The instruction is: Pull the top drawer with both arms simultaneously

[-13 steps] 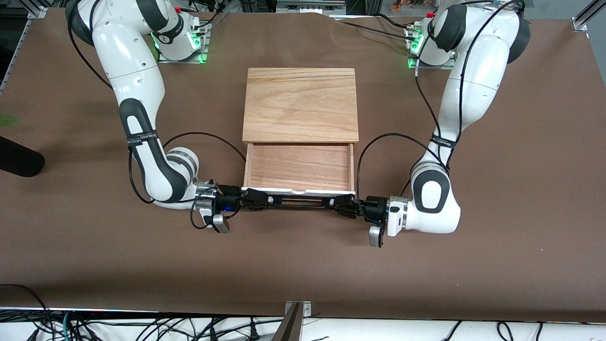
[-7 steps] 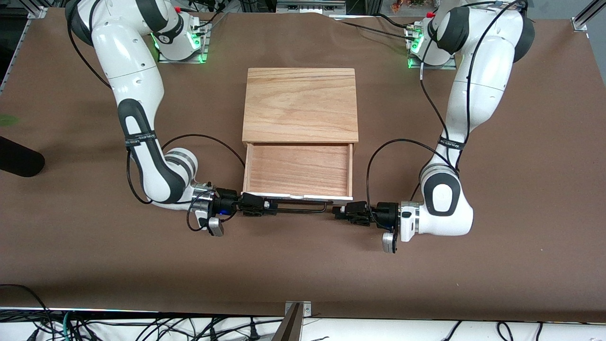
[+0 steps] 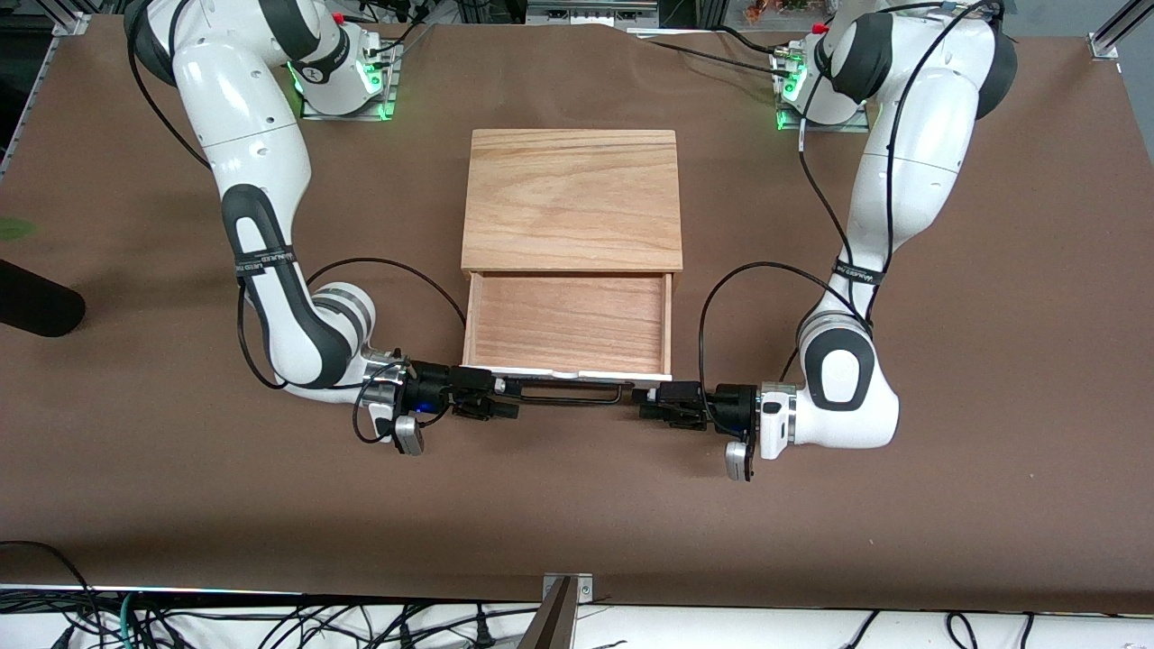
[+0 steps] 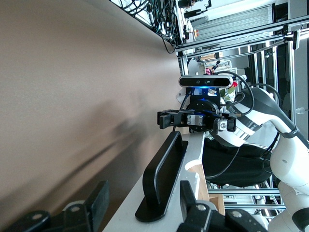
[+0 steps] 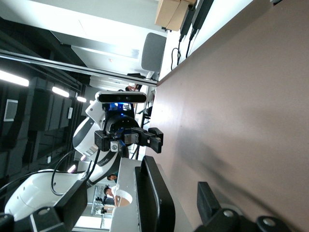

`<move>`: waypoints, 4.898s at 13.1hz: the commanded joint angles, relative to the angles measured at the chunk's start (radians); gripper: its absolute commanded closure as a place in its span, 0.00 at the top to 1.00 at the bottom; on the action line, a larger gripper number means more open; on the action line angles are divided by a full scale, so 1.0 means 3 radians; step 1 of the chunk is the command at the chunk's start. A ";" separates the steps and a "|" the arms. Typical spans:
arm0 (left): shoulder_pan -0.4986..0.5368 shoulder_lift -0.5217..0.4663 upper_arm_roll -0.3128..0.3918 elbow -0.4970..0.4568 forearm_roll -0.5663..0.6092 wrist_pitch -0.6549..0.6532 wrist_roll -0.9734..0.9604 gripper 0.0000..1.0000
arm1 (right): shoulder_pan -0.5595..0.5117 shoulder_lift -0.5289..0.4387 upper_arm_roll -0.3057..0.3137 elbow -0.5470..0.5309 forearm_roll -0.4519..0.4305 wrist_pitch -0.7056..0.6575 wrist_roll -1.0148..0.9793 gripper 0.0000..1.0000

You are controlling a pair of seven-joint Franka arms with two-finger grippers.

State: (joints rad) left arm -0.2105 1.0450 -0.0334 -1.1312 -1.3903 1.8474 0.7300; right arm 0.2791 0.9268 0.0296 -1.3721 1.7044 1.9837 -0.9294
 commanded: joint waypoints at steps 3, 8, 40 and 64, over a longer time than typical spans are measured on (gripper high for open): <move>0.0078 -0.0144 0.0009 0.0079 0.0399 -0.0205 -0.0279 1.00 | -0.0056 -0.0317 -0.0047 0.0018 -0.1036 0.0004 0.0730 1.00; 0.0180 -0.0573 0.0223 0.0120 0.1268 -0.0722 -0.0842 1.00 | -0.0306 -0.0542 -0.0272 0.0033 -0.1962 -0.0577 0.0746 1.00; 0.0548 -0.2997 0.0198 -0.0820 0.4583 -0.1530 -0.2372 1.00 | -0.0936 -0.3263 -0.0390 -0.1144 -0.5754 -0.1284 0.2494 1.00; 0.0543 -0.2926 0.0193 -0.0811 0.4425 -0.1530 -0.2336 1.00 | -0.0844 -0.3033 -0.0380 -0.0744 -0.5589 -0.1320 0.2939 1.00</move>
State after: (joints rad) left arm -0.0502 0.1781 0.0256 -1.3630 -0.0467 1.3801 0.0301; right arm 0.0242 0.0071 -0.0840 -1.6216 0.0137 1.6055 -0.0550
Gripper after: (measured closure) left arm 0.000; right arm 0.000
